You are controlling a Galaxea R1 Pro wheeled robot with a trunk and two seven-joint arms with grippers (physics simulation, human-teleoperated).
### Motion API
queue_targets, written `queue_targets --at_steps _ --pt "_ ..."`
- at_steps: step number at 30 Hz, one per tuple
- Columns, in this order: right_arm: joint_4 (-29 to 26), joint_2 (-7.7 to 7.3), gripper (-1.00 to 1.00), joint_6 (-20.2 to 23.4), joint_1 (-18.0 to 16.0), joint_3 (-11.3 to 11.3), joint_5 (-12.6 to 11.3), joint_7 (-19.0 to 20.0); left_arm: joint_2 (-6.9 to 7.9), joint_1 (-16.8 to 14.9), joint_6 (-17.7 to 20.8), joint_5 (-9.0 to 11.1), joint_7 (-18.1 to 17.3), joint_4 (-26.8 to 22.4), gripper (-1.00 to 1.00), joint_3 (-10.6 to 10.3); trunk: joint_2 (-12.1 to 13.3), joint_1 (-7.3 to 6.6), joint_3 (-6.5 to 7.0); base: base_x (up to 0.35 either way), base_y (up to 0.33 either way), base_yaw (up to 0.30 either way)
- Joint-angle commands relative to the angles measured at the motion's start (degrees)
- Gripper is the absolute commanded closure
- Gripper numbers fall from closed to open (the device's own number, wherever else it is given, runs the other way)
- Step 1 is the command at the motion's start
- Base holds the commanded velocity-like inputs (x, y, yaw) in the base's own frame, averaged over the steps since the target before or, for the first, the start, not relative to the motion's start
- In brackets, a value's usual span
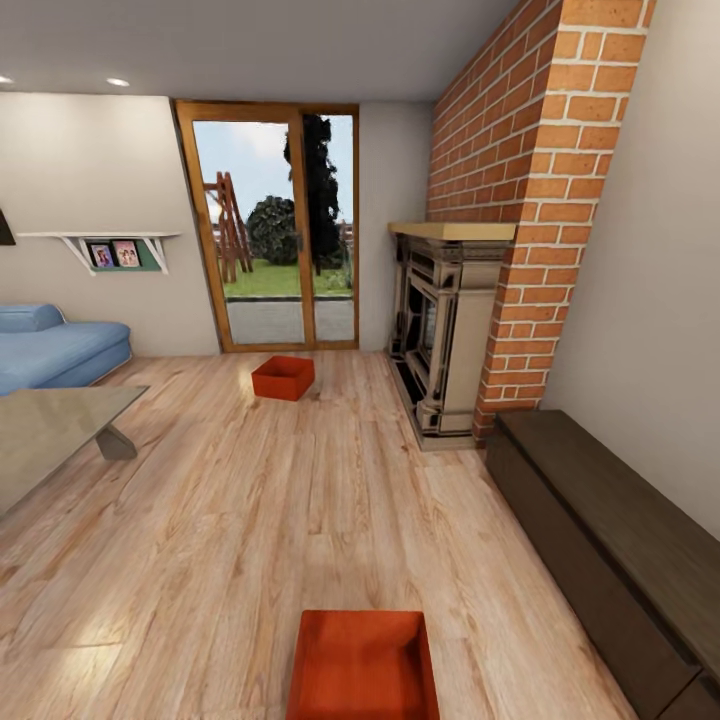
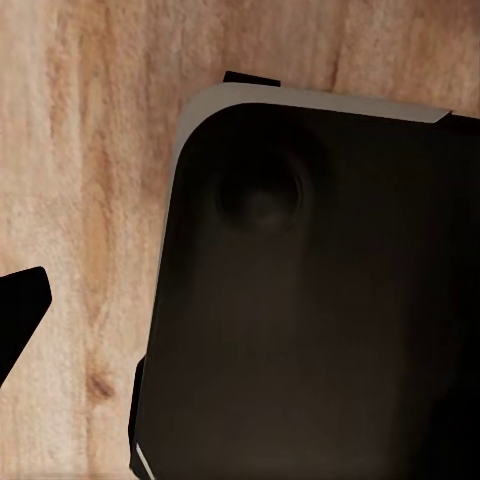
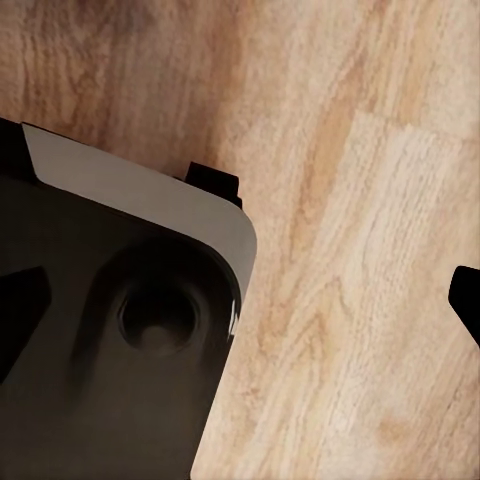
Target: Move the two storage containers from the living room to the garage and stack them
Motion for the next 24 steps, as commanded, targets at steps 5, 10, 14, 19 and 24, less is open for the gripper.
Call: queue_targets --at_steps 5,10,14,19,24 --pt "0.13 0.07 -1.0 -0.29 -0.05 0.48 -0.54 -0.04 -0.01 -0.02 -0.14 0.24 0.07 0.0 -1.0 -0.07 -0.03 0.0 -0.05 0.0 0.0 0.0" --pt "0.13 0.1 -1.0 -0.23 -0.05 0.48 -0.54 -0.04 -0.01 -0.02 -0.14 0.25 0.03 0.0 -1.0 -0.07 -0.03 0.0 -0.05 0.0 0.0 0.0" --pt "0.13 0.11 -1.0 -0.21 -0.05 0.48 -0.54 -0.04 -0.01 -0.02 -0.14 0.24 0.04 0.0 -1.0 -0.06 -0.03 0.0 -0.05 0.0 0.0 0.0" --pt "0.13 0.11 -1.0 -0.2 -0.05 0.44 -0.54 -0.04 -0.01 -0.02 -0.14 0.25 0.07 0.0 -1.0 -0.06 -0.03 0.0 -0.05 0.0 0.0 0.0" --pt "0.13 0.1 -1.0 -0.2 -0.05 0.4 -0.54 -0.04 -0.01 -0.02 -0.17 0.23 0.06 0.0 -1.0 -0.01 -0.03 0.0 -0.05 0.0 0.0 0.0"
